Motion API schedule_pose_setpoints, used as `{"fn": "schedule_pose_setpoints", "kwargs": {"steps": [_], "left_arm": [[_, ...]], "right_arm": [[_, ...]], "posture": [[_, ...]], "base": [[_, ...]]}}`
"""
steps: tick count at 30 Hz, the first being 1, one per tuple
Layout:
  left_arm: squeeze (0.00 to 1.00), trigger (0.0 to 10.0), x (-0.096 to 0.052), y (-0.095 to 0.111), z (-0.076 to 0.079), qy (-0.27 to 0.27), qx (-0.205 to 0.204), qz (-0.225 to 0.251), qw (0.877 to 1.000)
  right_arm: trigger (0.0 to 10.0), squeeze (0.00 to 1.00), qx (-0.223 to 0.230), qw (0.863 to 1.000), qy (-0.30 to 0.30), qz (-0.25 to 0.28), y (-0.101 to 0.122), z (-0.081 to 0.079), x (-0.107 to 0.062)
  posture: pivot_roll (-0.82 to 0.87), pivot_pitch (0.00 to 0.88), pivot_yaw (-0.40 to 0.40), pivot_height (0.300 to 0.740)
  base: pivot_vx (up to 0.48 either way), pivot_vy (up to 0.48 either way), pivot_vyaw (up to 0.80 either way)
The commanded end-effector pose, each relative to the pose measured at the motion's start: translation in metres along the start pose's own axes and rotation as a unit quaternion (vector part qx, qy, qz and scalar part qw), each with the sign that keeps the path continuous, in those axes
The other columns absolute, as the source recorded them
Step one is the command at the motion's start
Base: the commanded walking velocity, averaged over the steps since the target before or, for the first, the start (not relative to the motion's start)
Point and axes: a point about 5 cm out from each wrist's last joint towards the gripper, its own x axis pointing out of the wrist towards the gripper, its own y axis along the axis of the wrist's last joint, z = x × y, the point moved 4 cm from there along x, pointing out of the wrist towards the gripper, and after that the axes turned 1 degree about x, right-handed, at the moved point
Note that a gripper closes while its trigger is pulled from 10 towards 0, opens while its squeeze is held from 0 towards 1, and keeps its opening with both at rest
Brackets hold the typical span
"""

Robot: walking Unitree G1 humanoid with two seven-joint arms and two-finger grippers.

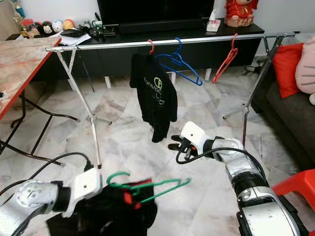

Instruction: Hang hanger

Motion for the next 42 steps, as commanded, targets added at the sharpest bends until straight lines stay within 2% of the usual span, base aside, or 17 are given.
{"fn": "schedule_pose_setpoints", "kwargs": {"steps": [1, 2, 5, 8, 10, 12, 18, 21, 23, 24, 25, 26, 28, 29, 30, 35, 42], "left_arm": [[0.00, 10.0, 0.004, 0.019, -0.007, 0.014, 0.004, 0.053, 0.999], [0.00, 10.0, 0.004, 0.019, -0.007, 0.014, 0.004, 0.053, 0.999], [0.00, 10.0, 0.014, 0.024, -0.006, 0.007, -0.001, 0.065, 0.998], [0.00, 10.0, 0.020, 0.019, -0.003, -0.008, 0.001, 0.044, 0.999], [0.00, 10.0, 0.022, 0.016, 0.002, -0.027, 0.002, 0.033, 0.999], [0.00, 10.0, 0.025, 0.017, 0.005, -0.033, -0.006, 0.045, 0.998], [0.00, 10.0, 0.028, 0.017, 0.008, -0.031, -0.015, 0.060, 0.998], [0.00, 10.0, 0.030, 0.018, 0.003, -0.001, -0.034, 0.082, 0.996], [0.00, 10.0, 0.030, 0.018, 0.003, -0.002, -0.034, 0.082, 0.996], [0.00, 10.0, 0.024, 0.014, -0.003, 0.020, -0.058, 0.097, 0.993], [0.00, 10.0, 0.020, 0.012, -0.004, 0.022, -0.064, 0.094, 0.993], [0.00, 10.0, 0.016, 0.008, -0.004, 0.018, -0.062, 0.080, 0.995], [0.00, 10.0, 0.015, 0.006, -0.005, 0.017, -0.060, 0.074, 0.995], [0.00, 10.0, 0.011, 0.001, -0.007, 0.019, -0.059, 0.056, 0.997], [0.00, 10.0, 0.011, 0.001, -0.007, 0.019, -0.059, 0.056, 0.997], [0.00, 10.0, 0.005, -0.019, -0.010, 0.017, -0.040, -0.014, 0.999], [0.00, 10.0, 0.007, -0.021, -0.006, -0.003, -0.021, -0.029, 0.999]], "right_arm": [[10.0, 0.00, -0.025, 0.999, -0.009, 0.043, 0.029, 0.010, 0.001], [10.0, 0.00, -0.025, 0.999, -0.009, 0.043, 0.029, 0.010, 0.001], [10.0, 0.00, -0.027, 0.997, -0.010, 0.078, 0.048, 0.017, -0.003], [10.0, 0.00, -0.036, 0.993, -0.012, 0.110, 0.068, 0.024, -0.011], [10.0, 0.00, -0.046, 0.990, -0.025, 0.129, 0.083, 0.035, -0.020], [10.0, 0.00, -0.061, 0.989, -0.042, 0.131, 0.091, 0.044, -0.026], [10.0, 0.00, -0.068, 0.988, -0.060, 0.121, 0.091, 0.050, -0.029], [10.0, 0.00, -0.069, 0.990, -0.032, 0.122, 0.090, 0.042, -0.029], [10.0, 0.00, -0.069, 0.990, -0.032, 0.122, 0.090, 0.042, -0.029], [10.0, 0.00, -0.084, 0.989, 0.049, 0.112, 0.085, 0.019, -0.025], [10.0, 0.00, -0.094, 0.986, 0.093, 0.101, 0.080, 0.007, -0.025], [10.0, 0.11, -0.109, 0.981, 0.136, 0.085, 0.074, -0.004, -0.025], [10.0, 0.11, -0.115, 0.980, 0.145, 0.079, 0.073, -0.006, -0.025], [10.0, 1.00, -0.116, 0.977, 0.165, 0.074, 0.072, -0.010, -0.027], [10.0, 1.00, -0.116, 0.977, 0.165, 0.074, 0.072, -0.010, -0.027], [10.0, 1.00, -0.131, 0.962, 0.229, 0.065, 0.071, -0.024, -0.034], [10.0, 1.00, -0.134, 0.953, 0.263, 0.069, 0.076, -0.035, -0.035]], "posture": [[-0.07, 0.035, 0.061, 0.740], [-0.07, 0.035, 0.061, 0.740], [-0.08, 0.033, 0.065, 0.740], [-0.08, 0.032, 0.067, 0.740], [-0.09, 0.030, 0.070, 0.740], [-0.10, 0.026, 0.074, 0.740], [-0.11, 0.018, 0.077, 0.740], [-0.11, 0.012, 0.077, 0.740], [-0.11, 0.012, 0.077, 0.740], [-0.11, 0.000, 0.072, 0.740], [-0.11, 0.000, 0.070, 0.740], [-0.11, 0.000, 0.072, 0.740], [-0.11, 0.000, 0.072, 0.740], [-0.11, 0.000, 0.072, 0.740], [-0.11, 0.000, 0.072, 0.740], [-0.11, 0.000, 0.068, 0.740], [-0.11, 0.000, 0.069, 0.740]], "base": [[0.000, 0.000, 0.00], [0.000, 0.000, 0.00], [0.000, 0.000, 0.00], [0.000, 0.000, 0.00], [0.000, 0.000, 0.00], [0.000, 0.000, 0.00], [0.000, 0.000, 0.00], [0.000, 0.000, 0.00], [0.000, 0.000, 0.00], [0.000, 0.000, 0.00], [0.000, 0.000, 0.00], [0.000, 0.000, 0.00], [0.000, 0.000, 0.00], [0.000, 0.000, 0.00], [0.000, 0.000, 0.00], [0.000, 0.000, 0.00], [0.000, 0.000, 0.00]]}}
